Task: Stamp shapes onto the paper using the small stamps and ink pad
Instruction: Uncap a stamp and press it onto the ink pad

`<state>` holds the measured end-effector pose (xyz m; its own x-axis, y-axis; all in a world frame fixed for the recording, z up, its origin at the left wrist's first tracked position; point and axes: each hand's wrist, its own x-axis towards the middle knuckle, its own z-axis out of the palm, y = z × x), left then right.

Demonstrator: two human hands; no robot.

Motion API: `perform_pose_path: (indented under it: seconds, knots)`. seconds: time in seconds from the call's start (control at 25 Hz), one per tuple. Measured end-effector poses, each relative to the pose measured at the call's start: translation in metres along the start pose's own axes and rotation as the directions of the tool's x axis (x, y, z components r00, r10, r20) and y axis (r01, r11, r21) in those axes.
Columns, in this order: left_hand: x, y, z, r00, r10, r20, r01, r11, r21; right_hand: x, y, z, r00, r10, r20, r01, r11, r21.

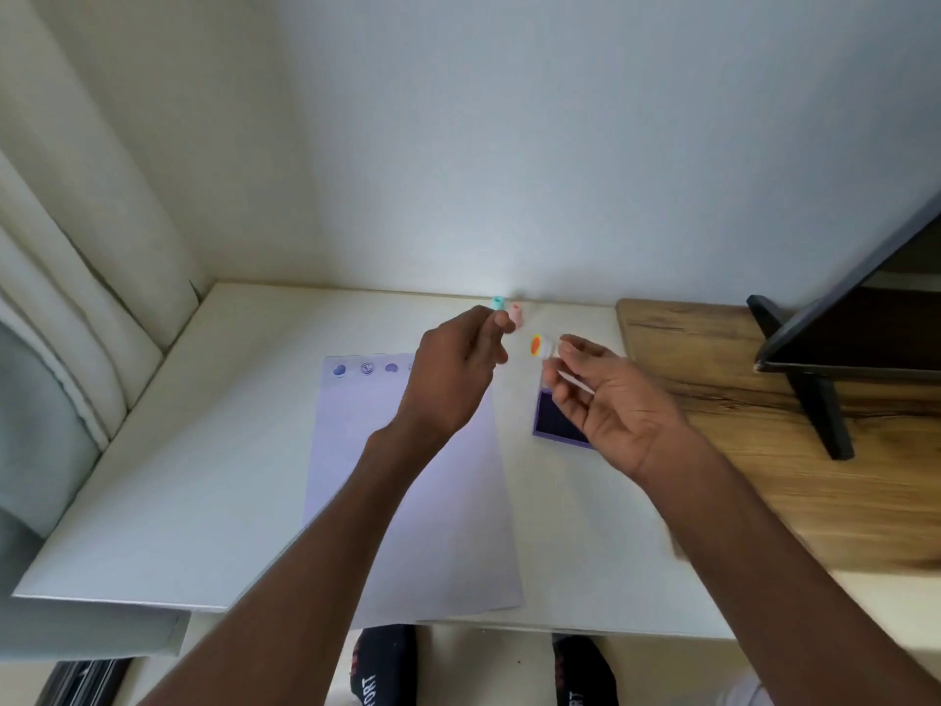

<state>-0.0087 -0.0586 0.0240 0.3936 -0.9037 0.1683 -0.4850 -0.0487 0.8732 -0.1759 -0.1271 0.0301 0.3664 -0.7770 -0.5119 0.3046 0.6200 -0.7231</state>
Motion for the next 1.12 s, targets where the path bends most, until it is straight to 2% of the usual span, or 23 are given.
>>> perform_pose_path:
  seconds: [0.08, 0.16, 0.2, 0.28, 0.36, 0.44, 0.52, 0.68, 0.84, 1.0, 1.12]
  knots:
    - [-0.01, 0.009, 0.007, 0.998, 0.044, 0.055, -0.046, 0.999, 0.027, -0.013, -0.003, -0.014, 0.996, 0.085, 0.037, -0.09, 0.978, 0.187]
    - [-0.021, 0.014, 0.011, 0.998, 0.057, 0.025, -0.059, 0.994, 0.096, -0.018, -0.007, -0.017, 0.988, 0.145, 0.054, -0.154, 0.956, 0.248]
    - [-0.027, 0.017, 0.013, 1.0, 0.022, -0.015, -0.02, 0.996, 0.09, -0.02, -0.01, -0.019, 0.985, 0.16, 0.065, -0.171, 0.959, 0.226]
    - [-0.038, 0.025, 0.019, 0.987, -0.139, -0.075, 0.135, 0.989, -0.058, -0.02, -0.014, -0.021, 0.985, 0.154, 0.082, -0.163, 0.979, 0.126]
    - [-0.038, 0.033, 0.028, 0.963, -0.26, -0.066, 0.248, 0.956, -0.155, -0.019, -0.015, -0.024, 0.992, 0.111, 0.052, -0.11, 0.994, -0.011]
    - [-0.027, 0.037, 0.033, 0.964, -0.261, -0.047, 0.252, 0.957, -0.146, -0.013, -0.014, -0.028, 1.0, 0.01, -0.021, -0.014, 0.977, -0.212]
    - [-0.017, 0.04, 0.033, 0.979, -0.205, -0.014, 0.201, 0.969, -0.141, -0.007, -0.013, -0.026, 0.993, -0.093, -0.071, 0.061, 0.932, -0.357]
    - [-0.012, 0.027, 0.031, 0.985, -0.128, 0.114, 0.143, 0.98, -0.135, 0.005, -0.01, -0.017, 0.993, -0.105, -0.053, 0.078, 0.922, -0.379]
    - [-0.013, 0.021, 0.031, 0.99, -0.131, 0.054, 0.137, 0.982, -0.131, 0.009, -0.002, -0.01, 0.995, -0.083, -0.047, 0.058, 0.914, -0.401]
    - [-0.014, 0.018, 0.033, 0.983, -0.172, 0.066, 0.181, 0.965, -0.189, 0.008, 0.0, -0.011, 0.998, -0.064, 0.011, 0.064, 0.942, -0.33]
    - [-0.012, 0.019, 0.035, 0.982, -0.172, 0.082, 0.185, 0.964, -0.19, 0.008, 0.001, -0.008, 0.995, -0.098, -0.002, 0.091, 0.929, -0.36]
